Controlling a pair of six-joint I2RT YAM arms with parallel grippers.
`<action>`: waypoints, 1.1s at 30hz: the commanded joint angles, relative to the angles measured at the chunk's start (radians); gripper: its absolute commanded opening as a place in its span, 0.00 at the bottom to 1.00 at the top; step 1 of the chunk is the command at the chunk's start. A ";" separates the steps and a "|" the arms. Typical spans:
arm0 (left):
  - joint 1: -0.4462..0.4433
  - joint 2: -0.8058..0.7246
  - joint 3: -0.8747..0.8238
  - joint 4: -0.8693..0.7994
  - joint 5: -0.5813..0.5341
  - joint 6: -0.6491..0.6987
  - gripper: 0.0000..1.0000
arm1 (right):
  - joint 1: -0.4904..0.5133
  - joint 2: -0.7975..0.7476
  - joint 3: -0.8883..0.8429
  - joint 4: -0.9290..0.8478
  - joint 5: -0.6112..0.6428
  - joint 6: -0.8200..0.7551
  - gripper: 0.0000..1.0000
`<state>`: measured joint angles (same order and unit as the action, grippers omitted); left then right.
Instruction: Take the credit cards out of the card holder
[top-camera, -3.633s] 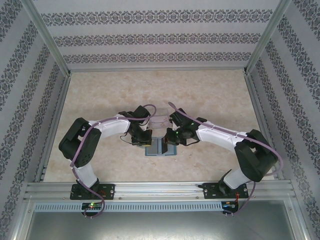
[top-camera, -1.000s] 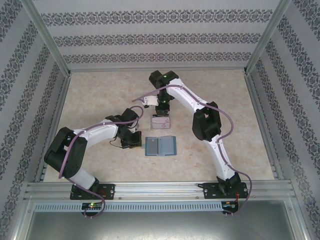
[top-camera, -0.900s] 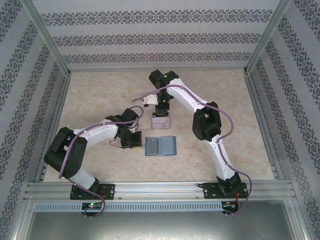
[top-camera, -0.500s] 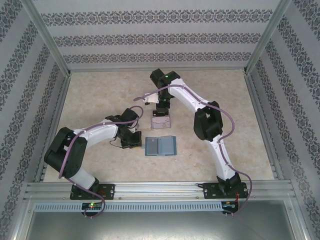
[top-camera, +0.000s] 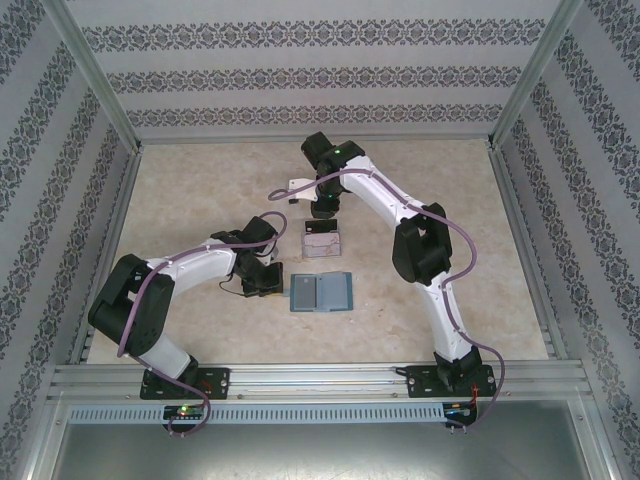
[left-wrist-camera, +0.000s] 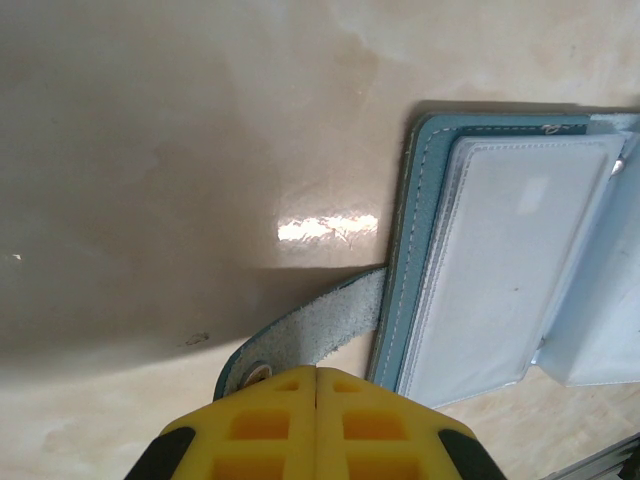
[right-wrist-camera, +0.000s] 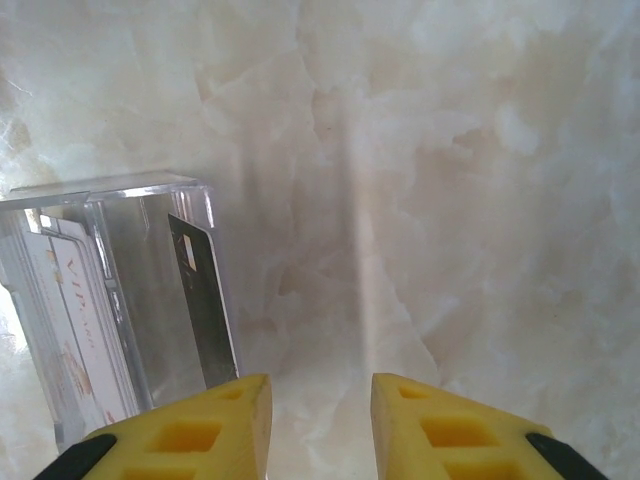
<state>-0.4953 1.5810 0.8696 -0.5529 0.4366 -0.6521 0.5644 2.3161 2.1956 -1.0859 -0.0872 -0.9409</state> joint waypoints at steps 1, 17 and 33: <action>0.010 -0.003 0.007 -0.013 0.002 0.003 0.00 | -0.005 0.027 -0.017 -0.003 0.008 0.016 0.33; 0.010 -0.009 0.001 -0.009 0.002 0.000 0.00 | 0.003 0.016 -0.032 -0.021 -0.028 0.009 0.33; 0.010 0.020 0.046 0.045 0.044 0.012 0.00 | -0.008 -0.243 -0.293 0.230 -0.091 0.407 0.32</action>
<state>-0.4953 1.5845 0.8848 -0.5396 0.4545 -0.6518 0.5648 2.1532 1.9591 -0.9337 -0.1272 -0.7166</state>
